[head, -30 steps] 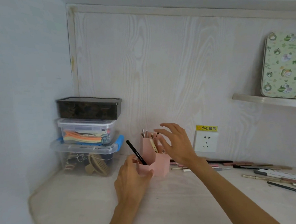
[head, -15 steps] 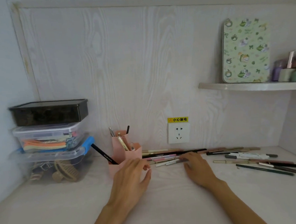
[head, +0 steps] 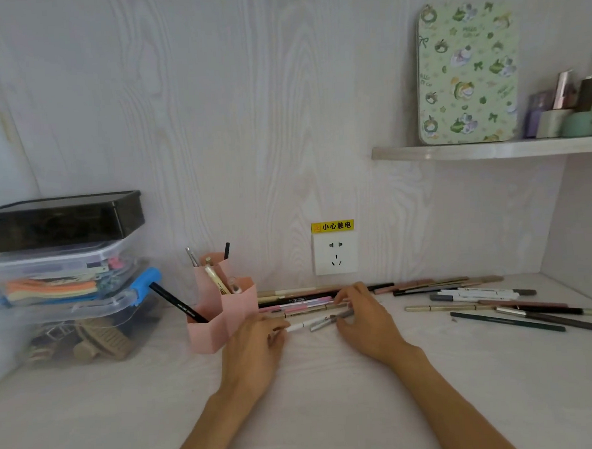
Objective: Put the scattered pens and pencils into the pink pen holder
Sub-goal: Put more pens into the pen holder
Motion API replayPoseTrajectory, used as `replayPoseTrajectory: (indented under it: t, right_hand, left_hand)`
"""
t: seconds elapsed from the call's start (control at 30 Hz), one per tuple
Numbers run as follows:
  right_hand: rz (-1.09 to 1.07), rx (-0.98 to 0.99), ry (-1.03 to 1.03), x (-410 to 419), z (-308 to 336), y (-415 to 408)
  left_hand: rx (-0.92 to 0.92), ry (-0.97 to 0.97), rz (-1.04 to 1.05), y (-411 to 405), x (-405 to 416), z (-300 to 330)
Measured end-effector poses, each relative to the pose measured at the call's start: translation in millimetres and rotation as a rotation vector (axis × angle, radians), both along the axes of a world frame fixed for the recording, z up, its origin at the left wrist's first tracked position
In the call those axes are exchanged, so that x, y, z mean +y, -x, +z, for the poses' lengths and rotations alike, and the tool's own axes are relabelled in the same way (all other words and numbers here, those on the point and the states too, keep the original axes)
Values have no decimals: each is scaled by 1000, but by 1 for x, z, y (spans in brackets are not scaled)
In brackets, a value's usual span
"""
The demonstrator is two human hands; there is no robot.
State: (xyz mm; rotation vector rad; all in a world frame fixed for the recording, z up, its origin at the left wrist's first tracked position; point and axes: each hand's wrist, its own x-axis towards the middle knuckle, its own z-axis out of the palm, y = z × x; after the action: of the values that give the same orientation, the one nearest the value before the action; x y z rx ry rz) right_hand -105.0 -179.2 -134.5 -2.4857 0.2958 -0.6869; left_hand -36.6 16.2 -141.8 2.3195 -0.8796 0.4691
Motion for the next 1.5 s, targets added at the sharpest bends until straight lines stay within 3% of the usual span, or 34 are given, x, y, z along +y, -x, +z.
replayPoseTrajectory:
  t: [0.13, 0.5, 0.67, 0.9, 1.0, 1.07, 1.13, 1.27, 1.4, 1.5]
  right_hand:
    - [19, -19, 24, 13, 0, -4]
    - [96, 48, 227, 40, 3, -20]
    - [127, -29, 247, 40, 0, -17]
    - [105, -277, 259, 40, 6, -5]
    - [74, -326, 243, 40, 11, -1]
    - [47, -357, 220, 39, 15, 2]
    - [15, -421, 139, 41, 23, 2]
    - [67, -638, -201, 62, 62, -2]
    - [137, -887, -471, 94, 113, -24]
    - [149, -915, -520, 117, 138, -47]
  left_hand:
    - [60, 268, -23, 13, 7, 15]
    - [-336, 865, 182, 6, 72, 91]
    - [-358, 779, 268, -11, 74, 100]
    - [-309, 287, 274, -21, 59, 61]
    - [-396, 226, 262, -21, 68, 52]
    - [-374, 288, 281, -20, 80, 42]
    - [-240, 370, 342, -18, 93, 27]
    - [82, 273, 405, -24, 100, 10]
    - [206, 291, 365, -29, 99, 14]
    - [187, 307, 356, -27, 98, 12]
